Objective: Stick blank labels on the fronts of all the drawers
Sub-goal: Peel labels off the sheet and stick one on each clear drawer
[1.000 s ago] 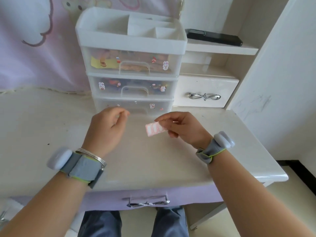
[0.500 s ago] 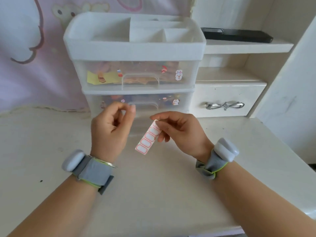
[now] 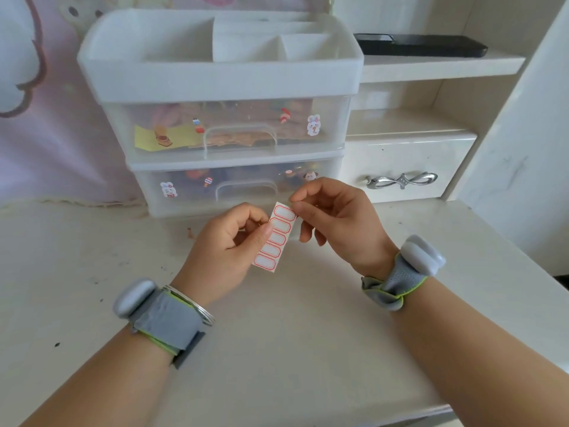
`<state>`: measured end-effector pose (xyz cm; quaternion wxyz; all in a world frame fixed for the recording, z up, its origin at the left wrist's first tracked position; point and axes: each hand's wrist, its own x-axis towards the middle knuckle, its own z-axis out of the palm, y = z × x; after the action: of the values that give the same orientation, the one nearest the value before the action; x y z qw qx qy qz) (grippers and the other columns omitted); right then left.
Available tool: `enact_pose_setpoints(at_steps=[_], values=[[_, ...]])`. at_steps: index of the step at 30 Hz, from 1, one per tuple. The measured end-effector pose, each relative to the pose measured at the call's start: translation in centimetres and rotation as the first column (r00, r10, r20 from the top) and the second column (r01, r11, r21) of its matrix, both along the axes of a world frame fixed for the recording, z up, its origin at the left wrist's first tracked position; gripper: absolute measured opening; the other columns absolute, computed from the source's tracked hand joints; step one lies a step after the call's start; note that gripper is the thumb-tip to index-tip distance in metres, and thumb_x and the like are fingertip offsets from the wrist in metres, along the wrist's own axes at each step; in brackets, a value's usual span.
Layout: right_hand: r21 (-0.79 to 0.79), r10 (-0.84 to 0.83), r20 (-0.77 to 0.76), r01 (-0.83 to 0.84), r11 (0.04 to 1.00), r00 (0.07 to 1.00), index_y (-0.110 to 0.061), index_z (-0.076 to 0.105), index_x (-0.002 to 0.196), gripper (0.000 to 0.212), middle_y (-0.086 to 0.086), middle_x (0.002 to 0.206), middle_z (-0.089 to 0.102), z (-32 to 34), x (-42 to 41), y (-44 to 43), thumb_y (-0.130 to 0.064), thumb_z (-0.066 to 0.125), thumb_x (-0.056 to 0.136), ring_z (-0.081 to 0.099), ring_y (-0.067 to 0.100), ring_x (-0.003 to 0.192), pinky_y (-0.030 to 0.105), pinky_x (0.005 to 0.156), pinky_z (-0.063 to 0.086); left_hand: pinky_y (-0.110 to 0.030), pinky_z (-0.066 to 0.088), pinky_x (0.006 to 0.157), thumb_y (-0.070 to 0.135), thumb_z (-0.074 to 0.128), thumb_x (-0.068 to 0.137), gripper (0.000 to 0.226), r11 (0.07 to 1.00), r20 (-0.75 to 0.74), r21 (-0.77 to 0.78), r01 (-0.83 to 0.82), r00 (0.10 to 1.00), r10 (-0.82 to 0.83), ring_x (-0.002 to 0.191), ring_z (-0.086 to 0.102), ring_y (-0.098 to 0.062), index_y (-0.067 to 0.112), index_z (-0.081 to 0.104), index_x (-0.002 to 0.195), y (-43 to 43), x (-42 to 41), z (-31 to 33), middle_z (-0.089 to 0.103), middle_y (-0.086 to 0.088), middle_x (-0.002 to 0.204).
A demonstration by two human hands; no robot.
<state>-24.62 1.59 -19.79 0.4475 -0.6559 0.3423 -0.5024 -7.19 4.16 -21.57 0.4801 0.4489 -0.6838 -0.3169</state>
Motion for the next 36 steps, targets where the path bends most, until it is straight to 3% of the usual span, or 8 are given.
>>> enact_pose_setpoints(at_steps=[6, 11, 16, 19, 22, 25, 29, 36], values=[[0.057, 0.039, 0.018, -0.04, 0.998, 0.999, -0.014, 0.063, 0.082, 0.017, -0.01, 0.058, 0.065, 0.0, -0.02, -0.1, 0.001, 0.058, 0.087, 0.053, 0.007, 0.042, 0.018, 0.038, 0.036, -0.012, 0.03, 0.044, 0.023, 0.059, 0.076, 0.005, 0.999, -0.055, 0.026, 0.026, 0.998, -0.024, 0.044, 0.031, -0.004, 0.019, 0.062, 0.077, -0.32, 0.18, -0.18, 0.038, 0.009, 0.052], [0.033, 0.019, -0.073, -0.017, 0.999, 0.997, -0.016, 0.07, 0.083, 0.017, -0.007, 0.067, 0.068, -0.15, -0.08, -0.09, -0.003, 0.059, 0.088, 0.054, 0.011, 0.045, 0.017, 0.04, 0.037, -0.012, 0.027, 0.042, 0.031, 0.065, 0.073, 0.005, 0.999, -0.139, 0.037, -0.001, 0.99, 0.006, 0.043, 0.03, -0.006, 0.026, 0.067, 0.073, -0.62, 0.5, -0.41, 0.037, 0.009, 0.051], [0.026, 0.006, -0.111, -0.003, 1.0, 0.994, -0.008, 0.072, 0.093, 0.016, 0.007, 0.074, 0.068, 0.02, -0.32, -0.04, -0.002, 0.058, 0.088, 0.053, 0.011, 0.045, 0.016, 0.043, 0.036, -0.013, 0.024, 0.041, 0.019, 0.064, 0.072, 0.006, 0.991, -0.292, 0.133, 0.023, 0.956, 0.017, 0.038, 0.026, -0.007, 0.018, 0.069, 0.071, -0.48, 0.44, -0.03, 0.036, 0.009, 0.047], [0.025, 0.017, -0.133, -0.014, 1.0, 0.991, -0.01, 0.073, 0.093, 0.017, 0.008, 0.078, 0.069, 0.01, -0.39, -0.04, -0.006, 0.057, 0.089, 0.054, 0.012, 0.049, 0.022, 0.043, 0.036, -0.013, 0.021, 0.04, 0.017, 0.063, 0.072, 0.008, 0.986, -0.327, 0.161, 0.035, 0.945, 0.02, 0.038, 0.024, -0.007, 0.012, 0.067, 0.075, -0.32, 0.33, 0.17, 0.036, 0.01, 0.045], [0.029, 0.014, -0.131, -0.011, 1.0, 0.991, -0.014, 0.075, 0.09, 0.017, 0.008, 0.082, 0.072, 0.01, -0.47, -0.03, -0.016, 0.059, 0.085, 0.055, 0.013, 0.052, 0.024, 0.043, 0.037, -0.013, 0.021, 0.04, 0.017, 0.063, 0.072, 0.01, 0.985, -0.328, 0.168, 0.026, 0.944, 0.031, 0.038, 0.024, -0.007, 0.01, 0.068, 0.077, -0.28, 0.31, 0.19, 0.035, 0.01, 0.045], [0.034, 0.02, -0.111, -0.016, 0.999, 0.994, -0.011, 0.075, 0.091, 0.012, 0.008, 0.08, 0.074, 0.2, -0.56, 0.15, -0.01, 0.066, 0.084, 0.053, 0.011, 0.049, 0.016, 0.044, 0.038, -0.013, 0.023, 0.04, 0.019, 0.064, 0.072, 0.009, 0.99, -0.29, 0.138, -0.001, 0.956, 0.042, 0.04, 0.024, -0.009, 0.013, 0.069, 0.076, -0.28, 0.35, 0.12, 0.034, 0.009, 0.045], [0.049, 0.048, -0.111, -0.042, 0.998, 0.993, -0.006, 0.071, 0.099, 0.019, -0.015, 0.061, 0.07, 0.3, -0.34, 0.47, -0.004, 0.069, 0.079, 0.05, 0.004, 0.045, 0.008, 0.045, 0.038, -0.013, 0.026, 0.042, 0.024, 0.065, 0.072, 0.009, 0.998, -0.203, 0.058, -0.04, 0.978, 0.051, 0.044, 0.026, -0.008, 0.017, 0.072, 0.075, -0.36, 0.59, 0.09, 0.032, 0.008, 0.049], [0.053, 0.067, -0.113, -0.062, 0.997, 0.991, -0.006, 0.069, 0.101, 0.024, -0.017, 0.06, 0.069, 0.34, -0.26, 0.53, -0.002, 0.07, 0.078, 0.05, 0.003, 0.043, 0.007, 0.045, 0.037, -0.011, 0.026, 0.042, 0.024, 0.065, 0.073, 0.011, 0.997, -0.147, 0.011, -0.077, 0.986, 0.078, 0.044, 0.025, -0.006, 0.023, 0.074, 0.079, -0.26, 0.61, 0.15, 0.029, 0.006, 0.051]])
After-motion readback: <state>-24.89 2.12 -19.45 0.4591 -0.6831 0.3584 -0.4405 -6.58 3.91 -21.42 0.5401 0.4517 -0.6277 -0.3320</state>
